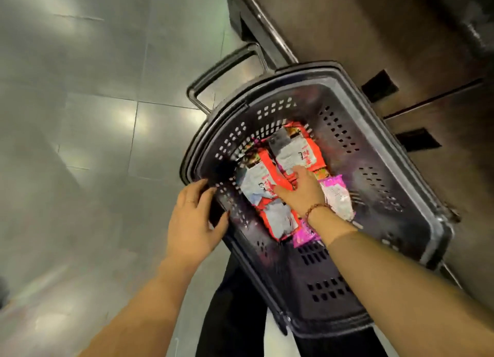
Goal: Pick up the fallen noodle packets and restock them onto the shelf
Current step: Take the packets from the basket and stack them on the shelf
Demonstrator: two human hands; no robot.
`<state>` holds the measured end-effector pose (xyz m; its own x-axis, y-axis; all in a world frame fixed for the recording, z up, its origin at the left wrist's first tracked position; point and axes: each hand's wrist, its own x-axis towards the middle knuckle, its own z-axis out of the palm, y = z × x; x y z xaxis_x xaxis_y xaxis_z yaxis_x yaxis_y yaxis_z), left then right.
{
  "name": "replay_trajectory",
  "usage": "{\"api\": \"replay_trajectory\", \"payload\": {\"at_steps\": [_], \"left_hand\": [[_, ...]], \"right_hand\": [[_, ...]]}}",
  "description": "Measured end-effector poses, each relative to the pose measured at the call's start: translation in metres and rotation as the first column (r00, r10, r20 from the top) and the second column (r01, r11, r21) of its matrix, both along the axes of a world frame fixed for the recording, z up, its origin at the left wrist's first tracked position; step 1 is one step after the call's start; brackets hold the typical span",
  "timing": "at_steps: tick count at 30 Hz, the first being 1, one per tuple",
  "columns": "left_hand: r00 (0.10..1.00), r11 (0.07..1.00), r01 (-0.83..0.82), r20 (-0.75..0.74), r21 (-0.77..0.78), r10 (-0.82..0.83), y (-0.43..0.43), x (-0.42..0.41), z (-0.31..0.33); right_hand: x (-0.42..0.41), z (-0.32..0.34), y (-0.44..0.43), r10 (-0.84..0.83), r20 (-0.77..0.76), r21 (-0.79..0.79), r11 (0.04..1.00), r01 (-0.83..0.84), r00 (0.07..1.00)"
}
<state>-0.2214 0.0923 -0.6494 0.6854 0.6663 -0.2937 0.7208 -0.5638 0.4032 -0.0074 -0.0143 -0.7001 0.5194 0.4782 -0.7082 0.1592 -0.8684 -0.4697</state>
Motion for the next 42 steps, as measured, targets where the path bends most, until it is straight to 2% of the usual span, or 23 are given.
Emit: {"api": "replay_trajectory", "payload": {"at_steps": [6,10,14,16,19,22,25,28,29,30,31,32,33,34,35,36,38,42], "left_hand": [[0.994,0.998,-0.028,0.106,0.049,0.023,-0.003,-0.012,-0.019],[0.986,0.996,-0.043,0.163,0.074,0.03,-0.001,-0.015,-0.026],[0.985,0.996,-0.049,0.171,0.069,0.037,0.0,-0.014,-0.029],[0.986,0.996,-0.061,0.159,0.061,0.051,-0.001,-0.013,-0.029],[0.99,0.997,-0.068,0.13,0.045,0.061,-0.001,-0.011,-0.027],[0.991,0.997,-0.077,0.113,0.023,0.074,-0.001,-0.01,-0.024],[0.994,0.997,-0.077,0.073,0.004,0.076,-0.002,-0.006,-0.018],[0.992,0.994,-0.107,0.065,-0.034,0.109,-0.002,0.004,-0.005],[0.979,0.983,-0.172,0.103,-0.07,0.178,-0.002,0.01,0.0],[0.941,0.949,-0.279,0.156,-0.149,0.301,0.0,0.019,0.006],[0.858,0.864,-0.413,0.193,-0.289,0.475,0.003,0.03,0.015],[0.728,0.696,-0.527,0.164,-0.488,0.666,0.008,0.044,0.025],[0.6,0.467,-0.554,0.057,-0.69,0.798,0.014,0.058,0.034],[0.539,0.247,-0.514,-0.085,-0.821,0.838,0.02,0.069,0.04],[0.571,0.109,-0.46,-0.2,-0.881,0.796,0.026,0.078,0.046],[0.646,0.035,-0.43,-0.28,-0.902,0.71,0.03,0.084,0.051],[0.749,-0.012,-0.422,-0.356,-0.907,0.558,0.034,0.091,0.055],[0.82,0.031,-0.421,-0.366,-0.906,0.441,0.033,0.091,0.036]], "right_hand": [[-0.023,-0.066,0.018,-0.004,-0.041,-0.097,0.995,0.0,0.999],[-0.033,-0.087,0.031,0.066,0.065,-0.212,0.976,-0.05,0.996],[-0.038,-0.097,0.037,-0.056,0.036,-0.296,0.953,0.064,0.998],[-0.038,-0.097,0.038,-0.028,-0.001,-0.31,0.95,0.027,1.0],[-0.035,-0.089,0.034,0.025,-0.033,-0.249,0.968,-0.033,0.999],[-0.027,-0.071,0.02,0.048,0.027,-0.128,0.991,-0.045,0.998],[-0.013,-0.038,-0.002,0.061,0.221,0.04,0.997,-0.072,0.973],[0.007,0.0,-0.019,0.114,0.468,0.208,0.95,-0.234,0.876],[0.014,0.009,-0.023,0.134,0.526,0.246,0.921,-0.302,0.84],[0.022,0.016,-0.026,0.154,0.578,0.273,0.889,-0.368,0.802],[0.029,0.023,-0.028,0.175,0.623,0.287,0.856,-0.43,0.762],[0.036,0.028,-0.029,0.195,0.664,0.29,0.823,-0.489,0.722],[0.042,0.032,-0.03,0.212,0.697,0.293,0.787,-0.543,0.685],[0.046,0.035,-0.029,0.226,0.721,0.301,0.75,-0.589,0.656],[0.049,0.036,-0.028,0.24,0.735,0.308,0.714,-0.629,0.633],[0.049,0.037,-0.027,0.254,0.748,0.311,0.682,-0.662,0.613],[0.047,0.034,-0.023,0.276,0.761,0.318,0.63,-0.708,0.587],[0.035,0.023,-0.02,0.315,0.722,0.351,0.599,-0.719,0.615]]}}
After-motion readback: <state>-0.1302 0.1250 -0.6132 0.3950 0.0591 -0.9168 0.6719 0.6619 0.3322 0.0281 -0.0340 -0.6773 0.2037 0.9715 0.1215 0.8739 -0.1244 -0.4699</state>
